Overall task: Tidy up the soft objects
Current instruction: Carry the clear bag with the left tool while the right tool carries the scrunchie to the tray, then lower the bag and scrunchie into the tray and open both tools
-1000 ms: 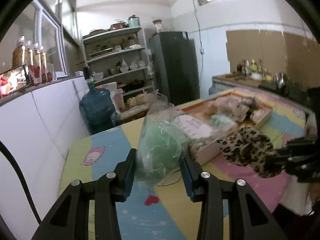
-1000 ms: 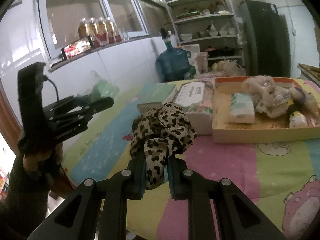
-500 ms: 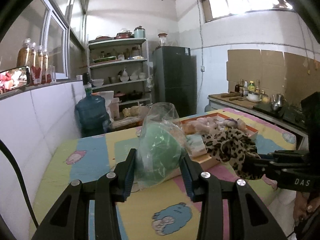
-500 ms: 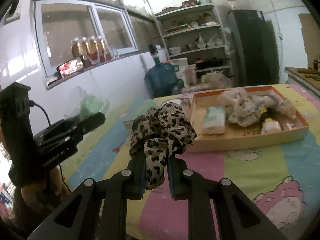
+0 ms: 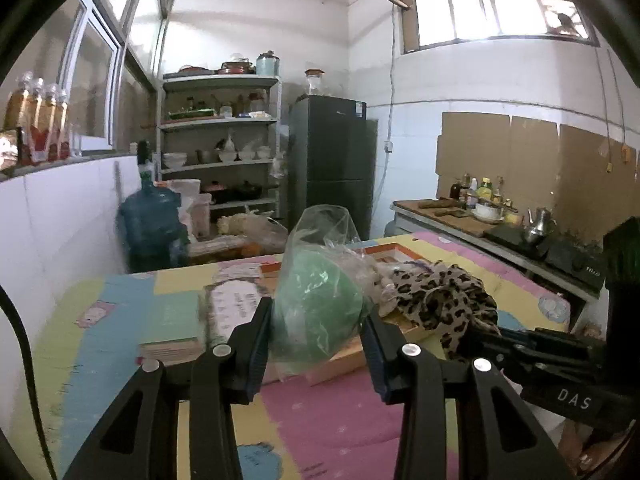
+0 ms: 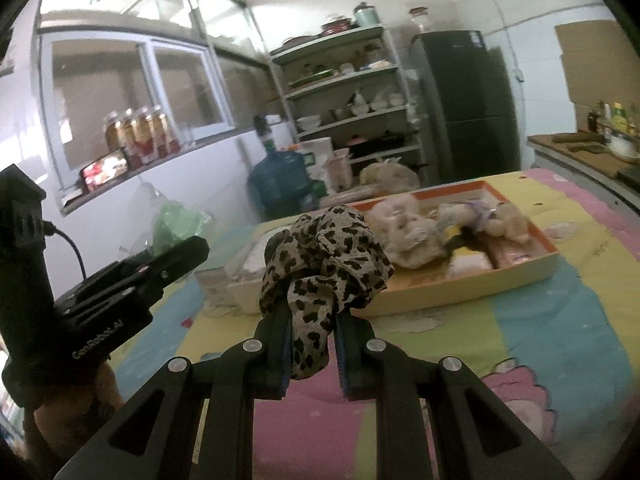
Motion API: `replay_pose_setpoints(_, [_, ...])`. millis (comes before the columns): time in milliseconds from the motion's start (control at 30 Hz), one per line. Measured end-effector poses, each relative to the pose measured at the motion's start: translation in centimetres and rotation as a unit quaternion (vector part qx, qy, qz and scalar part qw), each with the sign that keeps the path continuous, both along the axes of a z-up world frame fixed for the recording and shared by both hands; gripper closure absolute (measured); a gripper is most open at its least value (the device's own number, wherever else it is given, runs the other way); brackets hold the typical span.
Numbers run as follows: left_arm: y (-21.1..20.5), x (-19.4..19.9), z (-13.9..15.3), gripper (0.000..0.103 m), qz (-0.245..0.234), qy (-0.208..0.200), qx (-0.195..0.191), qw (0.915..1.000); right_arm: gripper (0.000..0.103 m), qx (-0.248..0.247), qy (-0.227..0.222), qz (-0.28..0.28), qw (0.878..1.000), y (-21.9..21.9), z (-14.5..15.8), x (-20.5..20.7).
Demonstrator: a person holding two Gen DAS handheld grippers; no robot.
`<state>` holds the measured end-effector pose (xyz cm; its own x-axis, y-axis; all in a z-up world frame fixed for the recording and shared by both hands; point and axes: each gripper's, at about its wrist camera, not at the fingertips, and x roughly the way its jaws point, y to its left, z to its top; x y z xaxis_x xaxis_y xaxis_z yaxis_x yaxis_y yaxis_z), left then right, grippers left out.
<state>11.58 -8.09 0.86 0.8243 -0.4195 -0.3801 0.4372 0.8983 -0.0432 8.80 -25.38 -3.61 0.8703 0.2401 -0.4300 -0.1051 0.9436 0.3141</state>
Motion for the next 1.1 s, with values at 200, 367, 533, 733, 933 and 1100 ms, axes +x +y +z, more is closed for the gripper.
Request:
replay_pose_setpoints(200, [-2.5, 2.0, -0.7, 0.061, -0.003, 0.015, -0.011, 0.9998, 0.084, 0.006, -0.007, -0.037, 0.999, -3.1, 0.2, 0.5])
replay_pose_setpoints(367, [-4.6, 3.5, -1.3, 0.061, -0.009, 0.023, -0.011, 0.9996, 0.084, 0.0, -0.016, -0.061, 0.998, -5.3, 0.7, 1.4])
replay_pose_setpoints(533, [-6.4, 5.2, -1.9, 0.061, -0.015, 0.034, -0.024, 0.999, 0.084, -0.009, -0.018, -0.073, 0.997, -6.6, 0.8, 2.9])
replay_pose_setpoints(733, [-8.4, 7.4, -2.6, 0.061, -0.017, 0.046, -0.03, 0.9984, 0.084, -0.012, -0.015, -0.074, 0.997, -7.7, 0.3, 5.0])
replay_pose_setpoints(933, [-8.9, 9.3, -3.7, 0.061, -0.008, 0.06, -0.03, 0.9977, 0.084, -0.011, -0.008, -0.064, 0.998, -8.1, -0.4, 7.7])
replay_pose_setpoints(1100, [-9.1, 11.2, -4.3, 0.061, -0.002, 0.08, -0.035, 0.9962, 0.084, -0.014, 0.001, -0.052, 0.999, -7.9, -0.9, 10.1])
